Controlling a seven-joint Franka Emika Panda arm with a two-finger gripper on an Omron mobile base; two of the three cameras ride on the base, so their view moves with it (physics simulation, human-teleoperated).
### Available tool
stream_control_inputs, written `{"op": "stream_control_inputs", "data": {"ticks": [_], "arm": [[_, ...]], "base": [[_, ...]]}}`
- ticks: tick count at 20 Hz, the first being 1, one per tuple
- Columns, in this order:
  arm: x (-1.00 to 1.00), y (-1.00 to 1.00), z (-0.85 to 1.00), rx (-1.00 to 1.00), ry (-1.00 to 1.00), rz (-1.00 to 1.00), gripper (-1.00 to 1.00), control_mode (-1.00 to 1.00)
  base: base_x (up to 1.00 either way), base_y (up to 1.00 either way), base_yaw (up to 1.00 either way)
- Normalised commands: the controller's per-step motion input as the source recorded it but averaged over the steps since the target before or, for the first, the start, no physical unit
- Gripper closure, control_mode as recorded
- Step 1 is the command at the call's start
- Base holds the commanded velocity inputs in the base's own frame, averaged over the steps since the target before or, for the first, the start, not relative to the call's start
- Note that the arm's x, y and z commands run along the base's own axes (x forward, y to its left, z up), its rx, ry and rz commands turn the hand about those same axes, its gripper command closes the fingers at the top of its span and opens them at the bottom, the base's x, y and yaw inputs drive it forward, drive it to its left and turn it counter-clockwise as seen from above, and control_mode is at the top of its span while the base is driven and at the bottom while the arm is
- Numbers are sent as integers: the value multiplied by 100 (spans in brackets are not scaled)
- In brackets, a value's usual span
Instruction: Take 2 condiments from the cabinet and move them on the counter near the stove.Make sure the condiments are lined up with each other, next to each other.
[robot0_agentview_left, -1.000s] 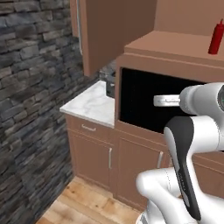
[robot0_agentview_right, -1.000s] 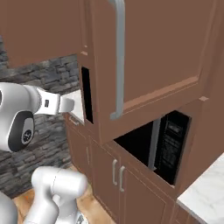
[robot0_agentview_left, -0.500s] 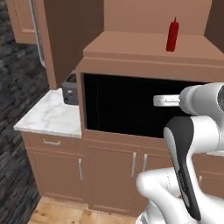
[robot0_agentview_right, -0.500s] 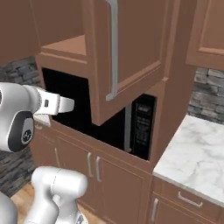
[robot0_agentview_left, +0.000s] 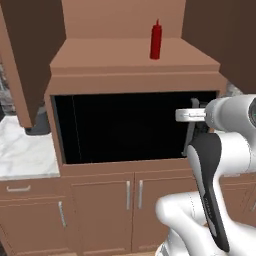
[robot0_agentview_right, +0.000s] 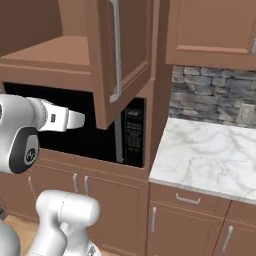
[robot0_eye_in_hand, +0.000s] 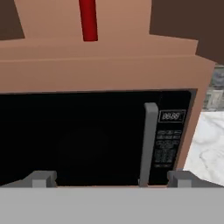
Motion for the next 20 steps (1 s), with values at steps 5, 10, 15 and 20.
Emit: {"op": "stream_control_inputs", "data": {"ticks": [5, 10, 15, 20], "arm": [[0, 0, 0, 0, 0, 0, -100, 100], [0, 0, 0, 0, 0, 0, -100, 100], [0, 0, 0, 0, 0, 0, -100, 100], [0, 0, 0, 0, 0, 0, -100, 100]], "base": [[46, 42, -28], [66, 39, -4], [75, 17, 0], [64, 5, 1]]}}
